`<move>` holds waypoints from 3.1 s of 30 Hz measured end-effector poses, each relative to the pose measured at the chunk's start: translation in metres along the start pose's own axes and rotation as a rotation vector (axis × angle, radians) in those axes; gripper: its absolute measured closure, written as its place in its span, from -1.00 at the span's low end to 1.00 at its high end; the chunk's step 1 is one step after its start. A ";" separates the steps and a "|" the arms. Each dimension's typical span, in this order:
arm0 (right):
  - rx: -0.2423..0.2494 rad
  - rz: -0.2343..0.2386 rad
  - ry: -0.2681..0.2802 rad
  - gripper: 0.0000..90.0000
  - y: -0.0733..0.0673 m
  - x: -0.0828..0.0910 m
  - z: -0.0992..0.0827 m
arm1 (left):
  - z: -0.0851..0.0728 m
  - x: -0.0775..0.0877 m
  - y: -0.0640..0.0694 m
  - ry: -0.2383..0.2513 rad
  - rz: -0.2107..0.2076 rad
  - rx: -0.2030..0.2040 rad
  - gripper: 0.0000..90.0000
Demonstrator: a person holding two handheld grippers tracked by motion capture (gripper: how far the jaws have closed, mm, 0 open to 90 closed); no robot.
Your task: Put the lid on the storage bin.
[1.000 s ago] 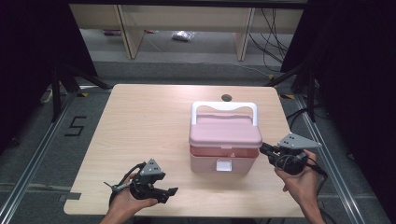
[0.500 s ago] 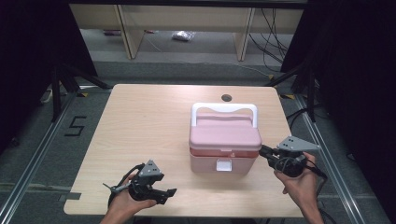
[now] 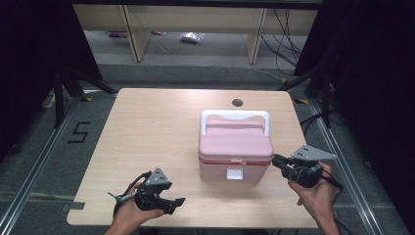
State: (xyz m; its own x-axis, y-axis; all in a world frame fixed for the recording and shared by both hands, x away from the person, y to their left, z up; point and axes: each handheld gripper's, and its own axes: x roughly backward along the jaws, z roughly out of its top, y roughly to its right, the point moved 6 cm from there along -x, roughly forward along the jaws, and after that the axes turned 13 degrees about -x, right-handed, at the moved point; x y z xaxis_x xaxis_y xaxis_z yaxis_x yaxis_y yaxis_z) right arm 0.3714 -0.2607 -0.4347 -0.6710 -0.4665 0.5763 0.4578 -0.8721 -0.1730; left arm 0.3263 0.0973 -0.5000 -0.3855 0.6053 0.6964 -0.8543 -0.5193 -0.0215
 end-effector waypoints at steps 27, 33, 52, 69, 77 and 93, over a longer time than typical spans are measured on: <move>0.015 -0.027 0.004 0.70 0.017 0.000 -0.005 | -0.004 -0.004 -0.003 -0.011 0.011 -0.004 -0.37; -0.011 -0.041 -0.034 0.35 0.014 0.000 -0.013 | -0.006 -0.004 -0.001 -0.009 0.011 -0.014 -0.37; -0.018 0.011 -0.063 -0.19 0.002 -0.001 -0.043 | -0.007 -0.003 0.001 0.038 0.019 -0.007 -0.49; 0.007 0.059 -0.082 -0.40 -0.007 0.000 -0.066 | -0.012 -0.001 0.005 0.058 0.026 -0.005 -0.59; 0.018 0.094 -0.094 -0.46 -0.006 -0.001 -0.079 | -0.018 0.000 0.007 0.044 0.036 -0.021 -0.59; 0.051 0.094 -0.170 -0.50 -0.015 -0.002 -0.102 | -0.031 0.001 0.009 0.023 0.047 -0.072 -0.59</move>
State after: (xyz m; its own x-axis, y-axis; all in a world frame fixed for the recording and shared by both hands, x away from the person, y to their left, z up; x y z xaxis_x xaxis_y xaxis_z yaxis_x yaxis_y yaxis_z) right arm 0.3058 -0.2621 -0.5148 -0.5178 -0.5098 0.6871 0.5456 -0.8153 -0.1938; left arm 0.3076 0.1117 -0.5215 -0.4331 0.5950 0.6770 -0.8576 -0.5033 -0.1062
